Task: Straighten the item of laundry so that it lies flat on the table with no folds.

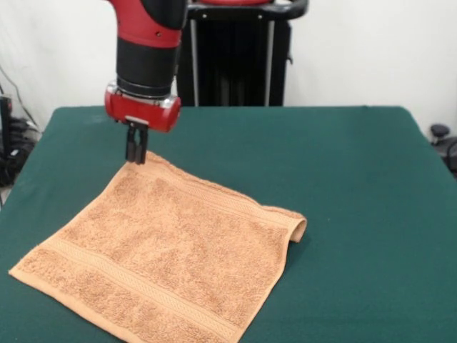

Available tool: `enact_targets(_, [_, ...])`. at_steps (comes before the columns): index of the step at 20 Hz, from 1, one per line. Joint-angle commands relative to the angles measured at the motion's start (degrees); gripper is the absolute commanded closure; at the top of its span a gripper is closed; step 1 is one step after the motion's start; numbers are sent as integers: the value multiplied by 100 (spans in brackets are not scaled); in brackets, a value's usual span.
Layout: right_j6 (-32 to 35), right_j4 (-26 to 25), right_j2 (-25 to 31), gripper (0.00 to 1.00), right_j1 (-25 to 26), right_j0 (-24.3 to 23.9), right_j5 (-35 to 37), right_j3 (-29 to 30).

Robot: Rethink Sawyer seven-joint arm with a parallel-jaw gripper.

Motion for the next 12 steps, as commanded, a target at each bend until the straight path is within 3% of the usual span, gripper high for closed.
enact_targets(1, [1530,554,553,100,444,545,9,413])
enact_targets(12, [1923,1608,481,100,797,1577,-201,204])
